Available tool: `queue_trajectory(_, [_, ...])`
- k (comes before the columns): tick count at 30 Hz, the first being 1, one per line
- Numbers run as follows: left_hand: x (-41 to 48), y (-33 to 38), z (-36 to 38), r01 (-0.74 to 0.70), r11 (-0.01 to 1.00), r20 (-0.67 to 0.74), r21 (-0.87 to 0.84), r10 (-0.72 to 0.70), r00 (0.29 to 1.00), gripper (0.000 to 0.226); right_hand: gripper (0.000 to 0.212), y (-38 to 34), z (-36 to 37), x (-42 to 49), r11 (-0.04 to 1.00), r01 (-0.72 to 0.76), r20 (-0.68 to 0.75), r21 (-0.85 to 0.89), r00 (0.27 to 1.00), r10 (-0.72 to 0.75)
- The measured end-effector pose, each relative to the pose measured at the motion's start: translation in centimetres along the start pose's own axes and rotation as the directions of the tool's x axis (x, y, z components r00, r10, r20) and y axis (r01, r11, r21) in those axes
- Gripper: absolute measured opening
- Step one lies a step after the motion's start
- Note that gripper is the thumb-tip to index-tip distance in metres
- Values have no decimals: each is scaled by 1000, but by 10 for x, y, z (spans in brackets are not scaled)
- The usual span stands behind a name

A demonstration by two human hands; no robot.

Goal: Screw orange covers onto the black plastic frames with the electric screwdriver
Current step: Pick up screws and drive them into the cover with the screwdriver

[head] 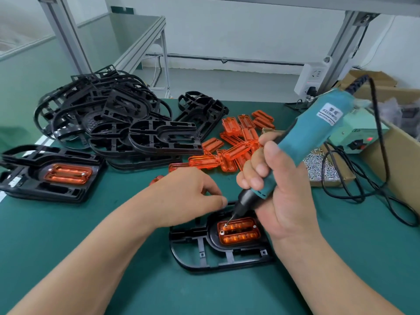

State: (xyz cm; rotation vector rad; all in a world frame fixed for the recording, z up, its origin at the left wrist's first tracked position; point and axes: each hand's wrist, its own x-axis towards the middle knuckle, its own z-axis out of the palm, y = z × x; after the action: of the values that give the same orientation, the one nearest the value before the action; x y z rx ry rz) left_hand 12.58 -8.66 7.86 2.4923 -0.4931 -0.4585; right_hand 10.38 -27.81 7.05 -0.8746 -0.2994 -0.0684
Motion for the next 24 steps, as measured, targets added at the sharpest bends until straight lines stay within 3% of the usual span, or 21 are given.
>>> queue_trajectory(4, [-5, 7, -2, 17, 998, 94, 62, -23, 995, 51, 11, 2, 1, -2, 999, 10, 42, -54, 999, -8])
queue_trajectory(14, [-2, 7, 2, -50, 999, 55, 10, 49, 997, 20, 12, 4, 9, -7, 994, -13, 63, -112, 998, 20])
queue_trajectory(18, [-1, 8, 3, -65, 997, 53, 40, 63, 997, 35, 14, 2, 13, -9, 984, 22, 111, -179, 994, -2])
queue_trajectory(24, [-1, 8, 3, -86, 995, 42, 49, 84, 996, 37, 11, 3, 15, -11, 973, 65, 155, -220, 987, -31])
